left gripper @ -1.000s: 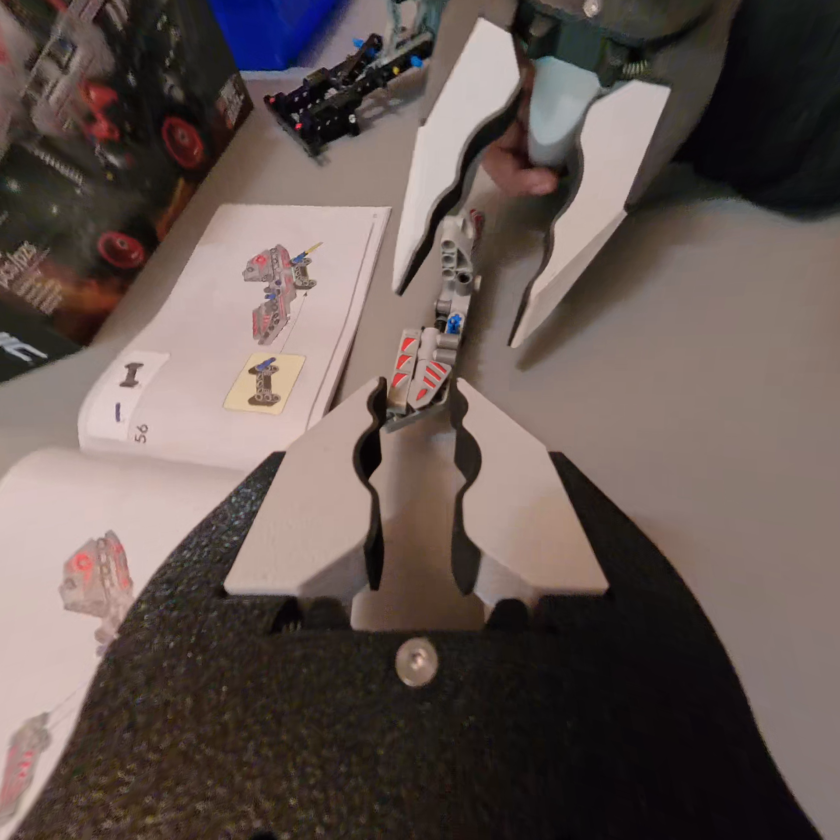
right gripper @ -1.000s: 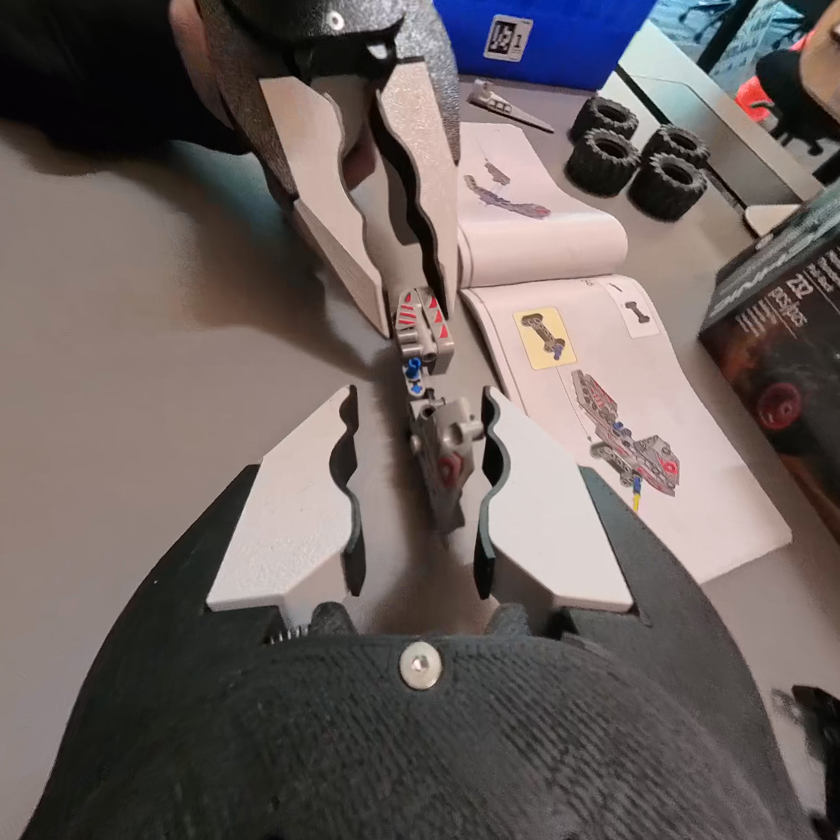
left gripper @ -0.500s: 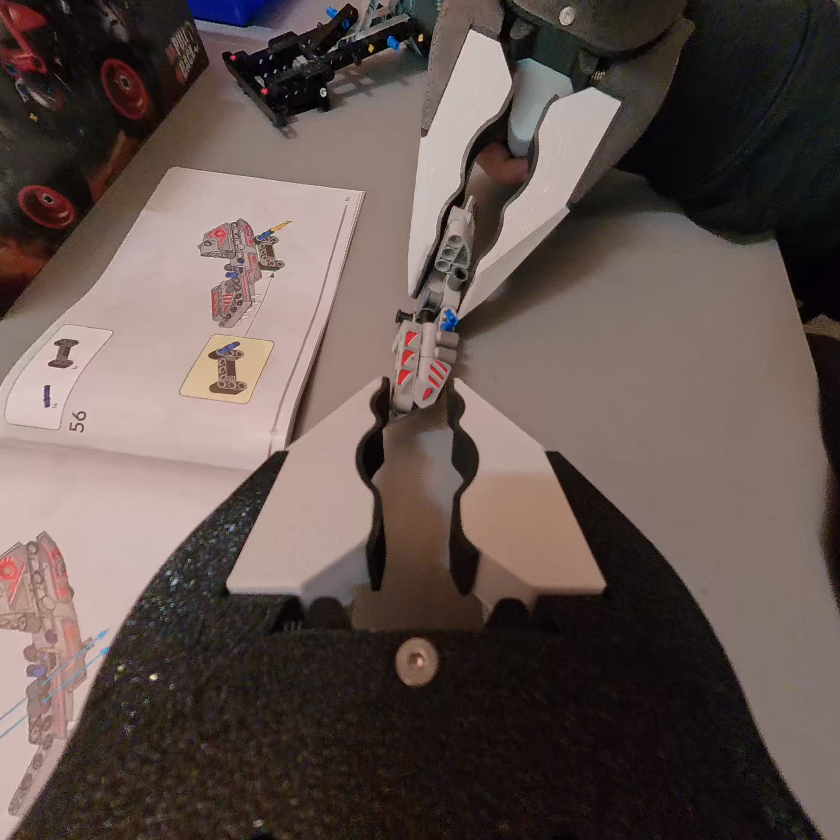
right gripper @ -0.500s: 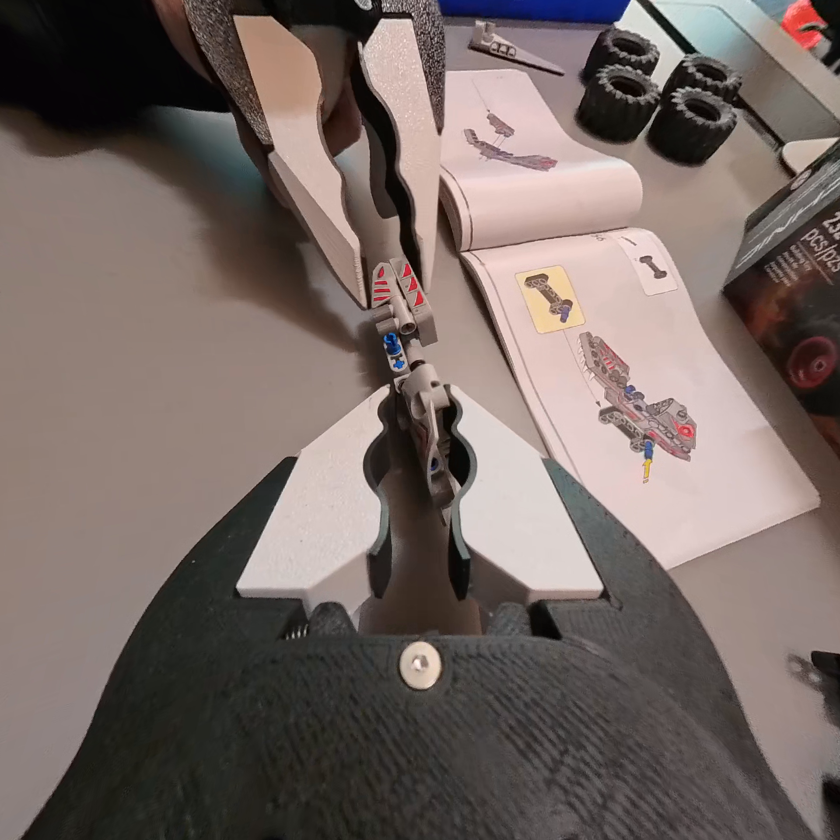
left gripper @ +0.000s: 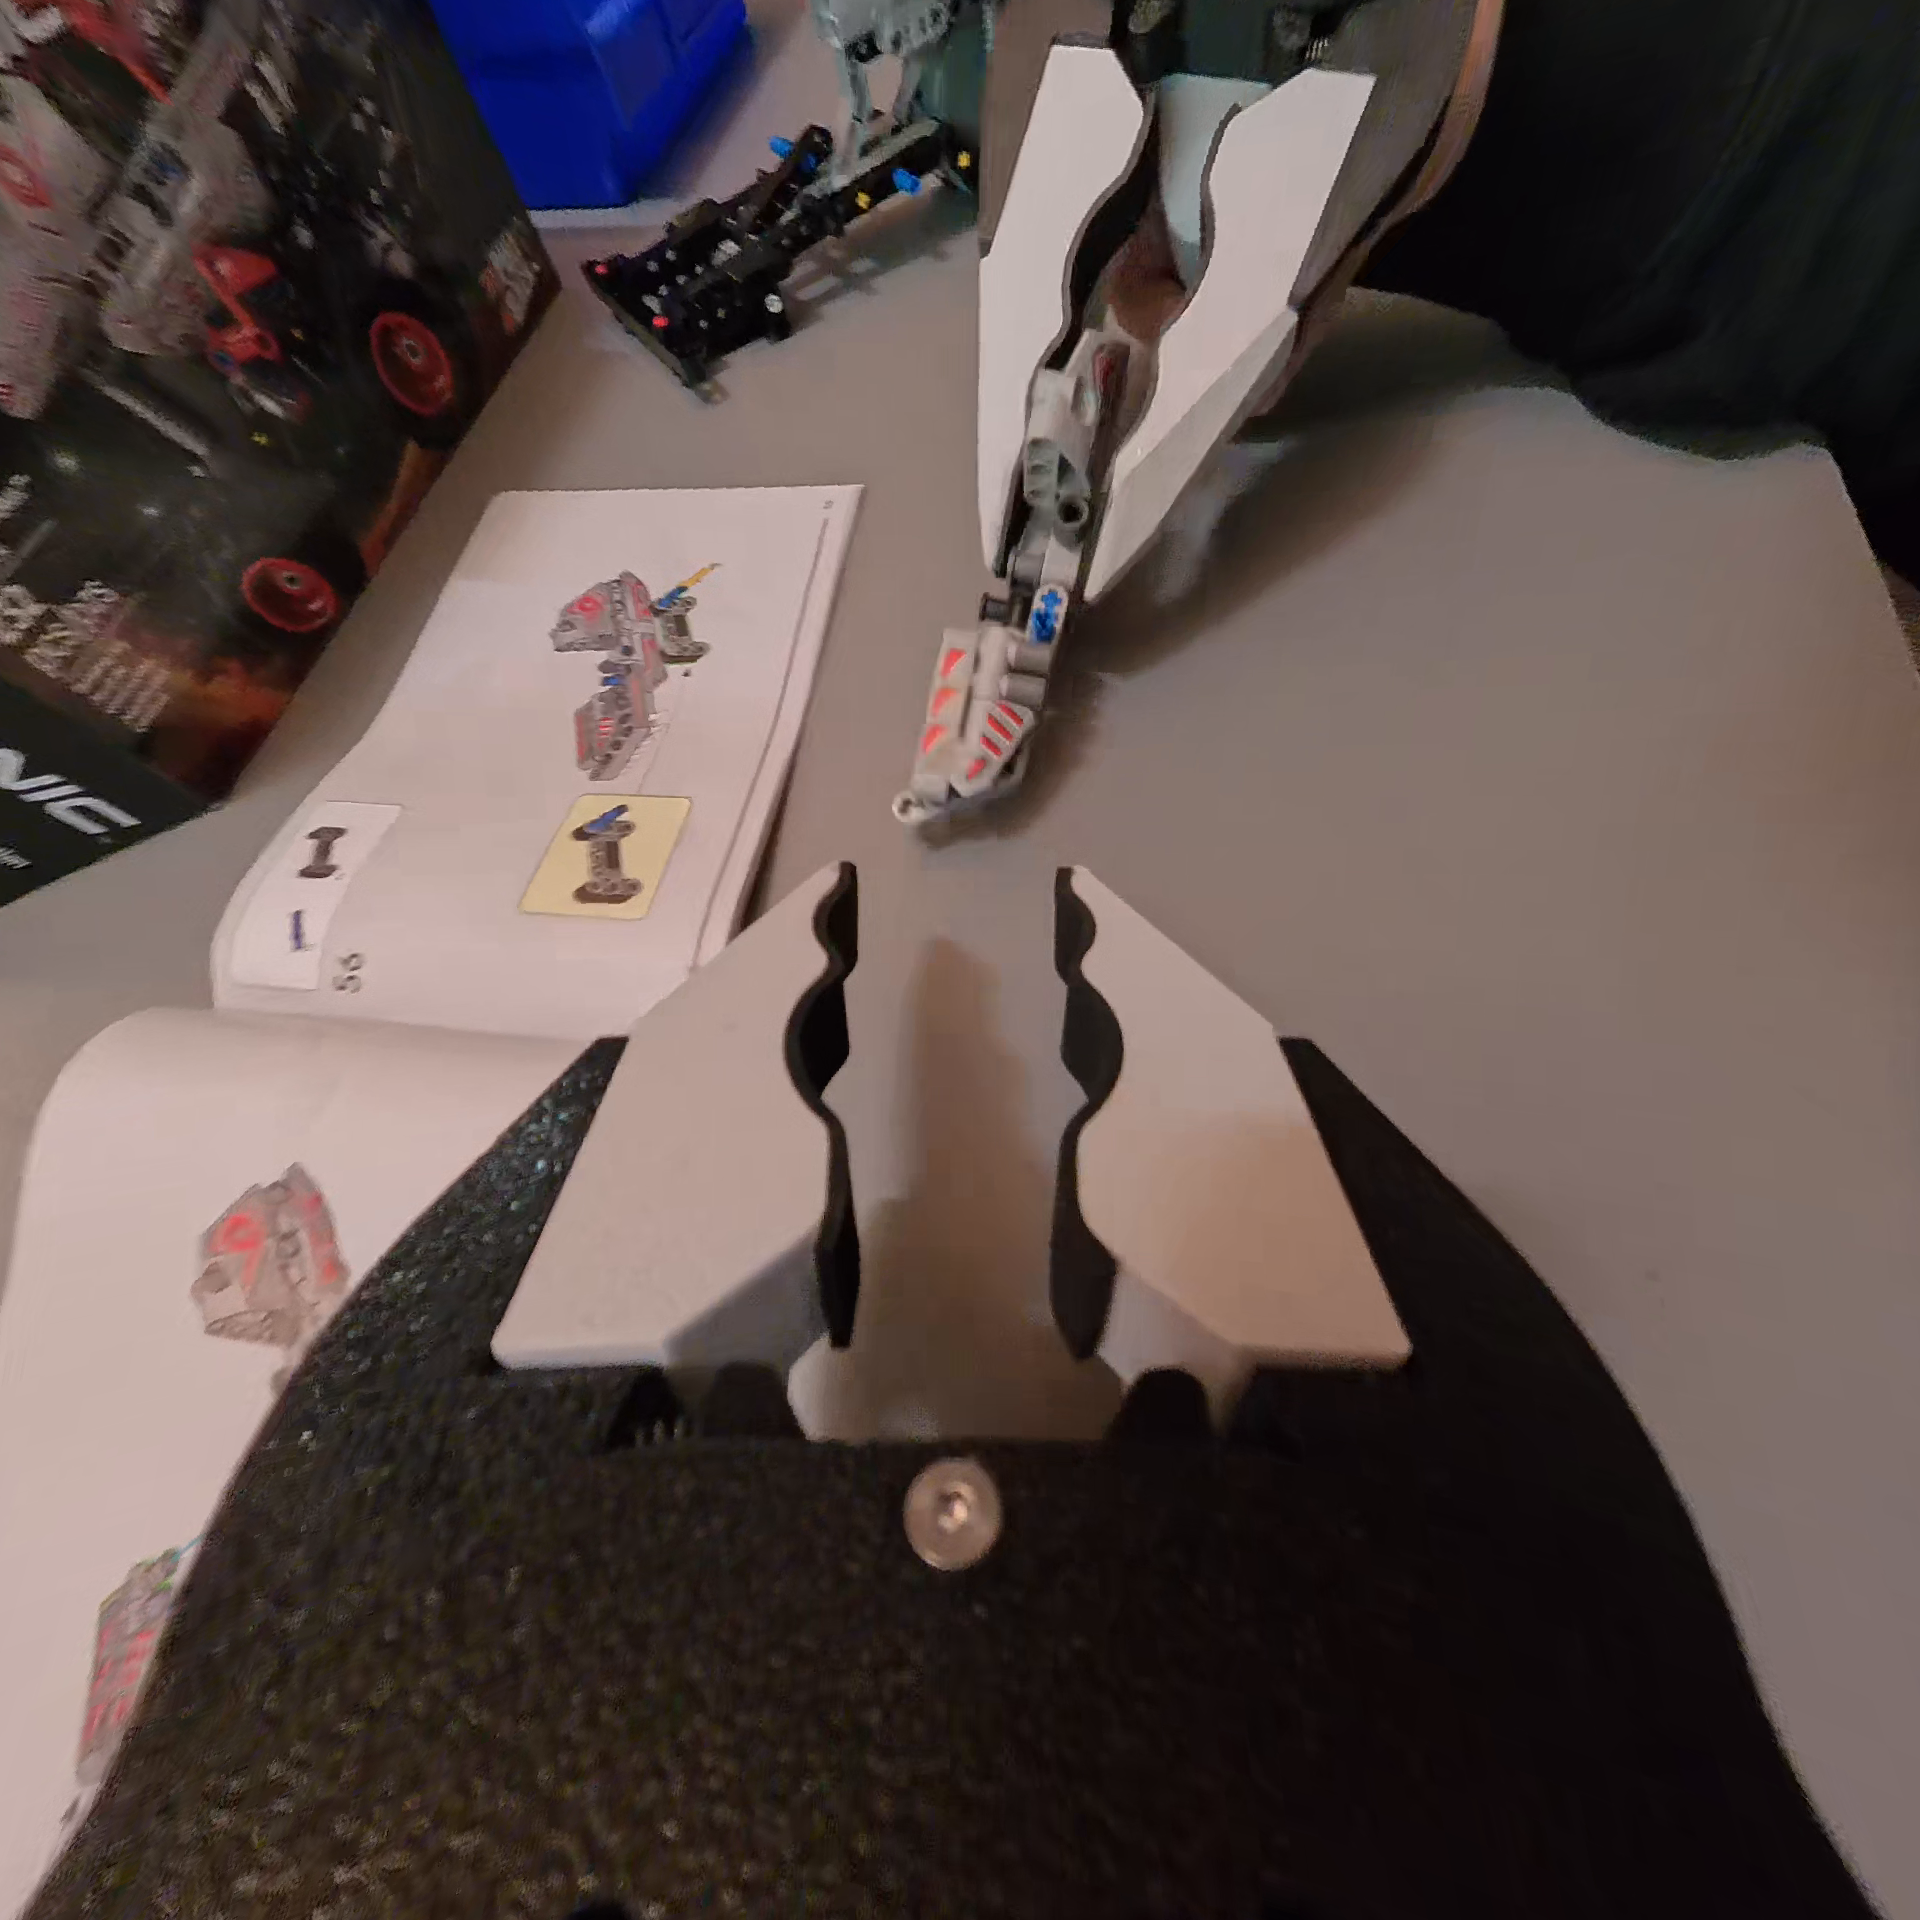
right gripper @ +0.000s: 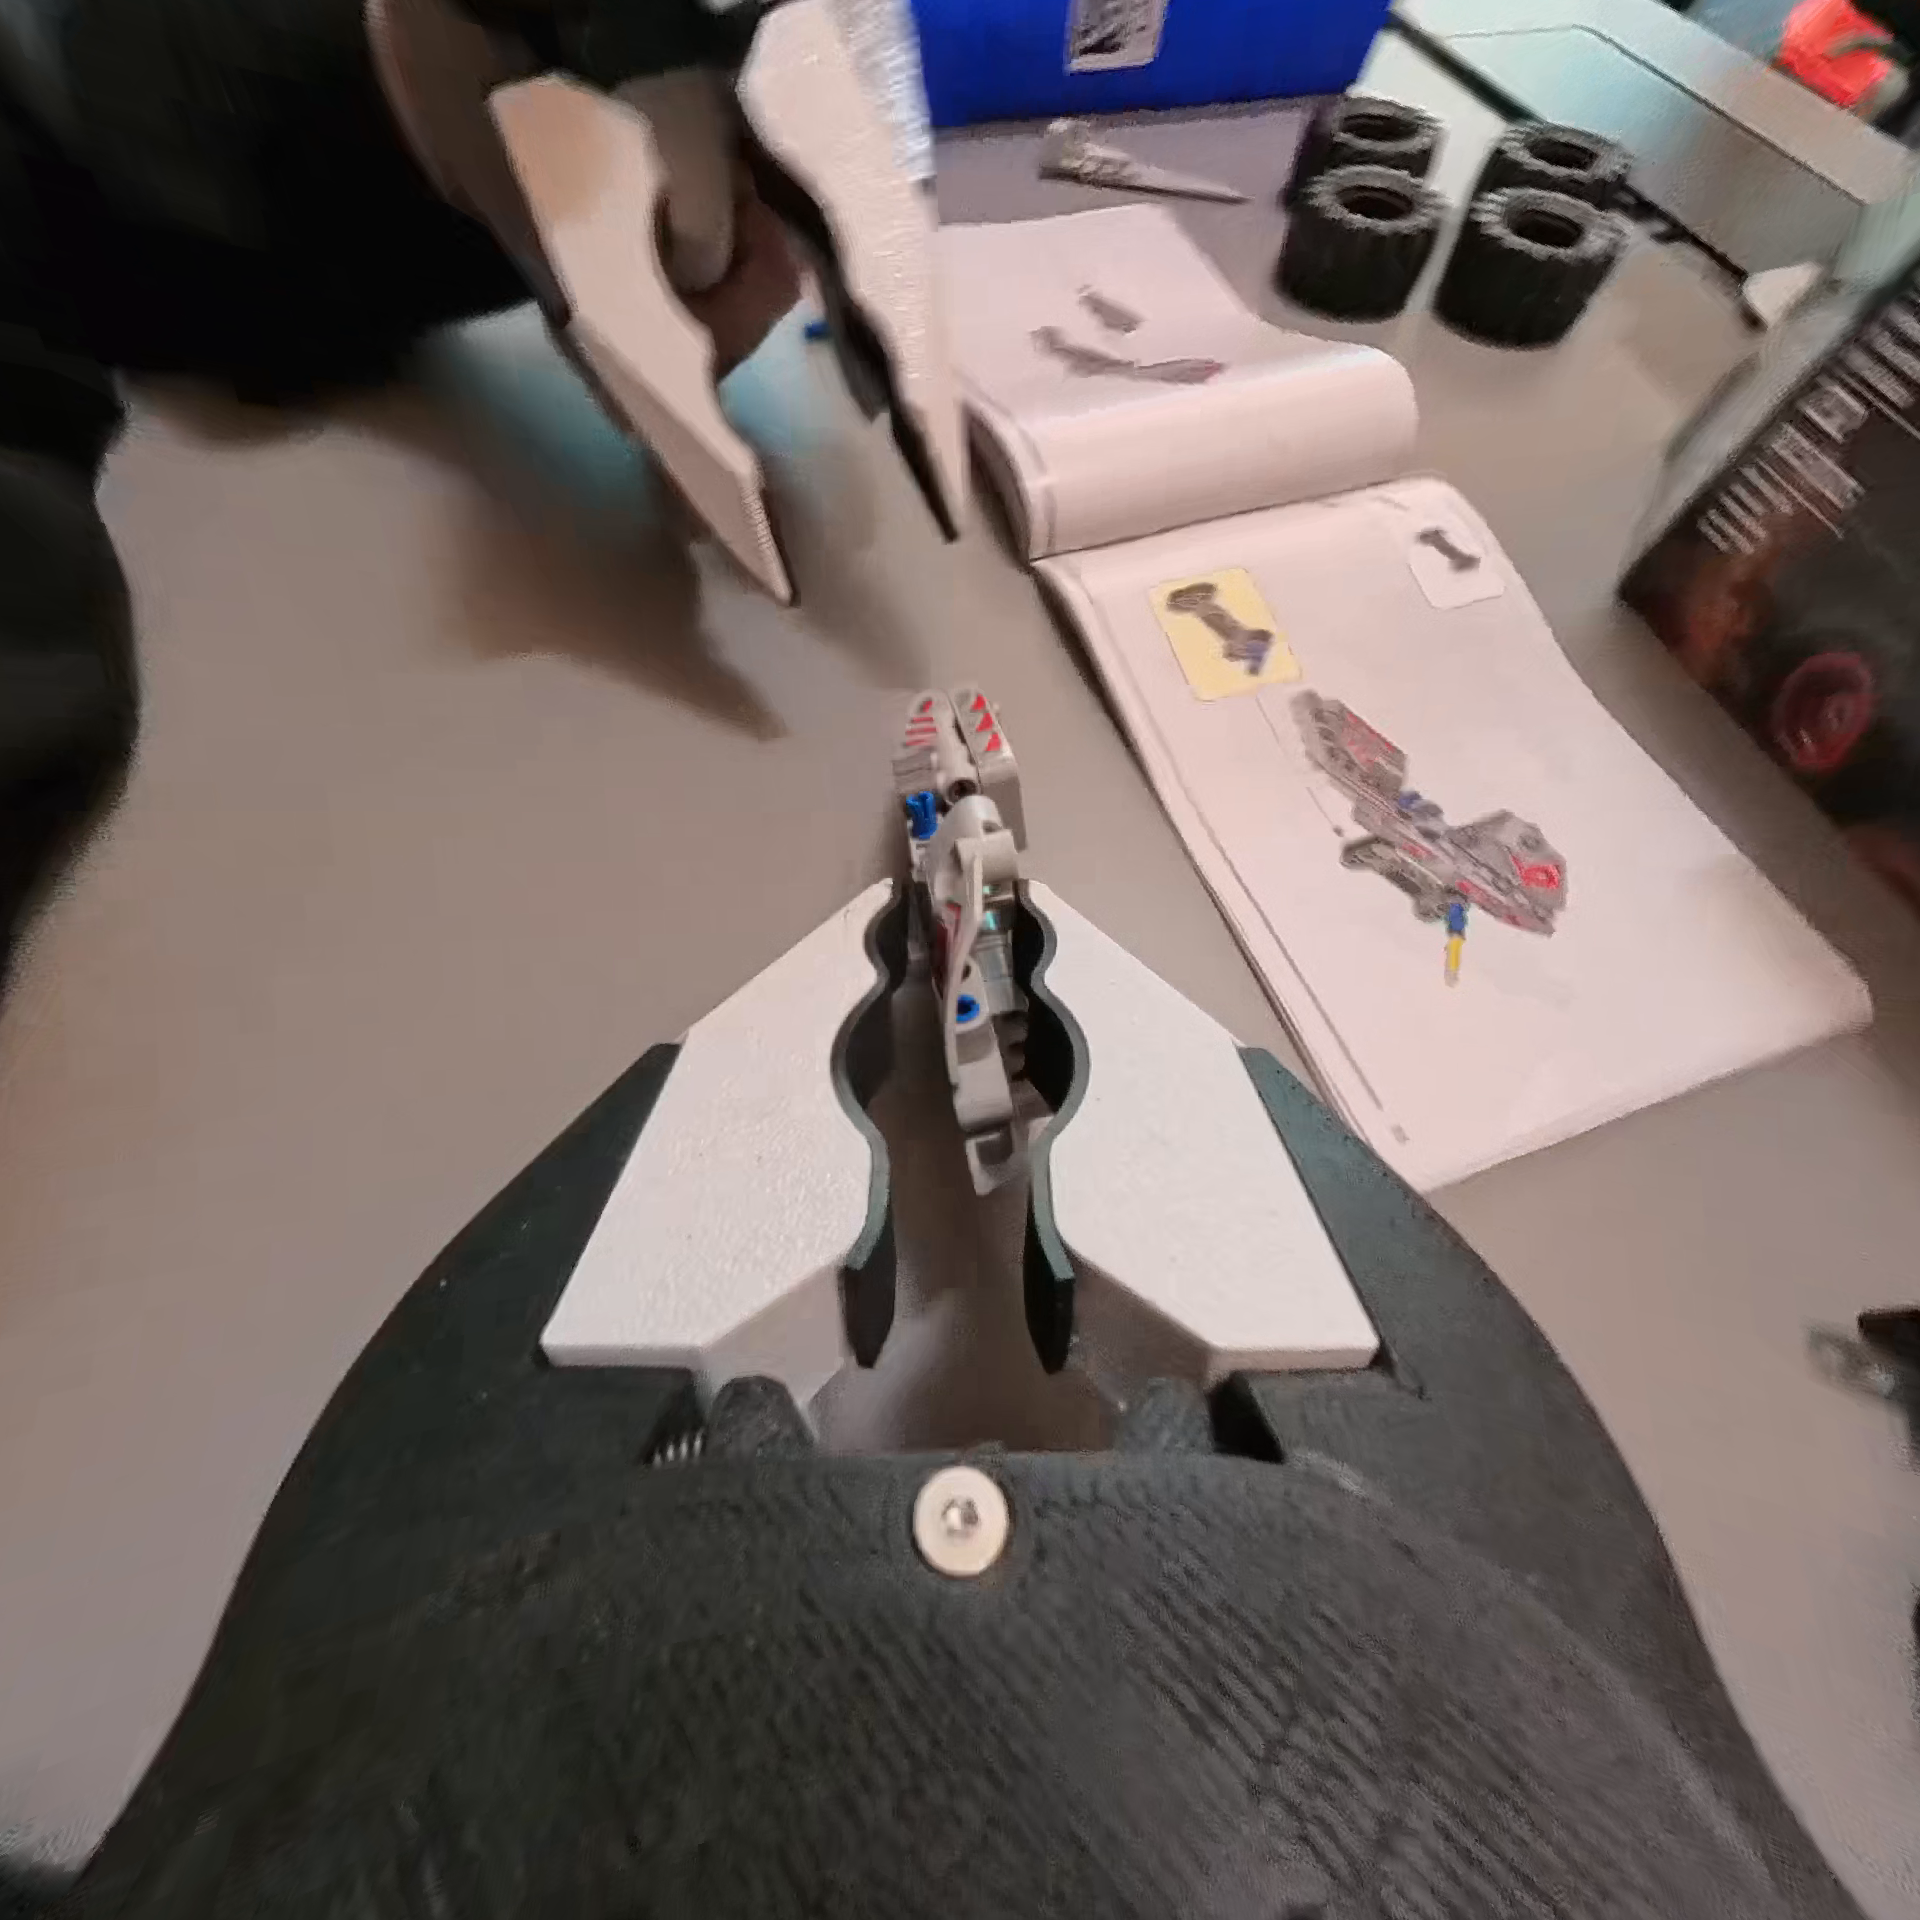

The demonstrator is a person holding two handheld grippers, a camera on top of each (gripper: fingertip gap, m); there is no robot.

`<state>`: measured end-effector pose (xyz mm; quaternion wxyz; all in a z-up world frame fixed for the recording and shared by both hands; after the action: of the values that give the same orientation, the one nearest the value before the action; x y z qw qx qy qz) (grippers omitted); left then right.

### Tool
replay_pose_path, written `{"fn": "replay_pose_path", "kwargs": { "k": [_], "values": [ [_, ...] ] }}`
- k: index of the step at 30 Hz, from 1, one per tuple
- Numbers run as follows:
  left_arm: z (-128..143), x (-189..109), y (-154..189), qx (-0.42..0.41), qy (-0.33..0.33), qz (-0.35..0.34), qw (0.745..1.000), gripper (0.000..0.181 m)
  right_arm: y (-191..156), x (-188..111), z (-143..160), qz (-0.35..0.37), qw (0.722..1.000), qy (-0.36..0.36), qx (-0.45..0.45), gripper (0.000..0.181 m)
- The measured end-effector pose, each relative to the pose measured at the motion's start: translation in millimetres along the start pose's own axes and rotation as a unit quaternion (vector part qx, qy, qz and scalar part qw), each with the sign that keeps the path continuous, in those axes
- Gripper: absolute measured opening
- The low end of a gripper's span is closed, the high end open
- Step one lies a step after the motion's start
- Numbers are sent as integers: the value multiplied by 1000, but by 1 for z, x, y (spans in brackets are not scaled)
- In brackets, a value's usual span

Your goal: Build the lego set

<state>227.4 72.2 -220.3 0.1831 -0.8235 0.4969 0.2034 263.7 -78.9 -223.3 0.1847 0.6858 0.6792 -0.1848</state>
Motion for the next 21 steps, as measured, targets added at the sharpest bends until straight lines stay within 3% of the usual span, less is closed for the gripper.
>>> {"fn": "replay_pose_path", "kwargs": {
  "k": [6,12,21],
  "values": [
    [2,-3,-3,-9,-2,-7,1000,33,17,-7,8,-27,984,11,178,17],
    [1,-2,-1,-10,-4,-3,1000,31,30,-10,14,-76,934,58,344,17],
    [1,-1,-1,-9,0,-4,1000,30,34,-13,16,-78,925,70,366,17]
  ]
}}
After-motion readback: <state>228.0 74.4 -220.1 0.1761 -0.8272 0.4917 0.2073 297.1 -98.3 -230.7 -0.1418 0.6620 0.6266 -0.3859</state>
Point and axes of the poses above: each gripper's, where its closed fingertips meet, x out along the fingers, z out of its underside, y = z × x across the jaws, the point moved 5 cm from there along -x, back along the fingers, and after that the axes turned 1 degree about -z, right-handed, at the moved point
